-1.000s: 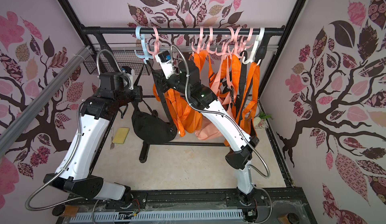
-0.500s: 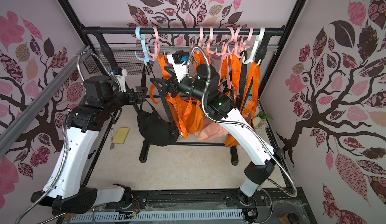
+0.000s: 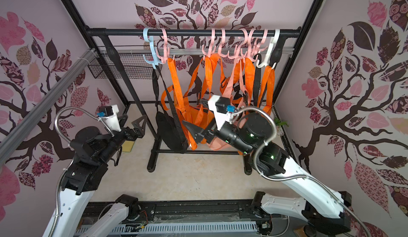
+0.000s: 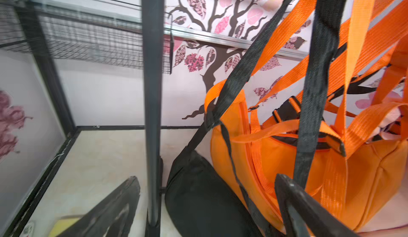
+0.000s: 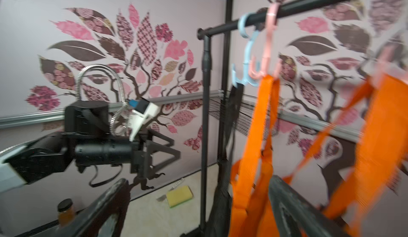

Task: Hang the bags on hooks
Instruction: Hang the bag on the hook, then reset both arms

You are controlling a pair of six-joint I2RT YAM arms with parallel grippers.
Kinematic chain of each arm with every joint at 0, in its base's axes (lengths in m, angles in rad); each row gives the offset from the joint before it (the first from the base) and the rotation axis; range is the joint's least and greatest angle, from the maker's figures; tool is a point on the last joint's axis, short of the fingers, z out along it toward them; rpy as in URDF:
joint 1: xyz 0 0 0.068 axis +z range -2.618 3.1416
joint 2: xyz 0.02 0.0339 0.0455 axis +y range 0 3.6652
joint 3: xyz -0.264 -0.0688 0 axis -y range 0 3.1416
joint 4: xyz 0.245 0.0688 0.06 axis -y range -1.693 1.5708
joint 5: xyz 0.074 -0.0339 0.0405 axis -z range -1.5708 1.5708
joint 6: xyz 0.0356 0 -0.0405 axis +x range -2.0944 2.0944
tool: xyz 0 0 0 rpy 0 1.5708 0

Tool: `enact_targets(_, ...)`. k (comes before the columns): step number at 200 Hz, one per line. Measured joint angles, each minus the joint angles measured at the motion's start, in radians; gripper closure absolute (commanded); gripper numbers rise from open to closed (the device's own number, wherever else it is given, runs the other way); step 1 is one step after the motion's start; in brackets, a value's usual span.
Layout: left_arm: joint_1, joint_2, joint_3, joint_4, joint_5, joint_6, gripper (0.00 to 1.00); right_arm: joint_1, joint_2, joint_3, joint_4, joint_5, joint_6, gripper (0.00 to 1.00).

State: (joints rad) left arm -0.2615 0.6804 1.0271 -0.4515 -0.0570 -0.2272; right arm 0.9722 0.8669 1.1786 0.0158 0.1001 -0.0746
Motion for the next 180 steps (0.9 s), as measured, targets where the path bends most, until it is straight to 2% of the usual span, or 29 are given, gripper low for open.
enact_targets(30, 0.0, -0.111, -0.25, 0.0, -0.171, -0.06, 0.02, 0.0, -0.358, -0.447, 0.109, 0.392, -0.011, 0.0)
enact_targets(52, 0.0, -0.102, -0.383, -0.022, -0.29, -0.085, 0.02, -0.039, -0.453, -0.715, 0.258, 0.64, -0.106, 0.0)
enact_targets(64, 0.0, -0.082, -0.422, -0.029, -0.33, -0.086, 0.02, -0.107, -0.459, -0.827, 0.287, 0.7, -0.133, 0.0)
enact_targets(83, 0.0, -0.042, -0.451, -0.006, -0.381, -0.071, 0.02, -0.302, -0.415, -0.901, 0.291, 0.727, -0.089, 0.0)
enact_targets(102, 0.0, 0.031, -0.455, 0.055, -0.457, -0.058, 0.02, -0.551, -0.335, -0.905, 0.337, 0.665, -0.013, 0.0)
enact_targets(120, 0.0, 0.115, -0.455, 0.118, -0.503, -0.053, 0.02, -0.702, -0.217, -0.907, 0.41, 0.619, 0.06, 0.0)
enact_targets(140, 0.0, 0.21, -0.466, 0.21, -0.534, -0.035, 0.02, -0.756, -0.056, -0.918, 0.504, 0.584, 0.105, 0.0)
enact_targets(180, 0.037, 0.365, -0.59, 0.528, -0.563, 0.066, 0.02, -0.765, 0.26, -0.962, 0.74, 0.499, 0.128, 0.0)
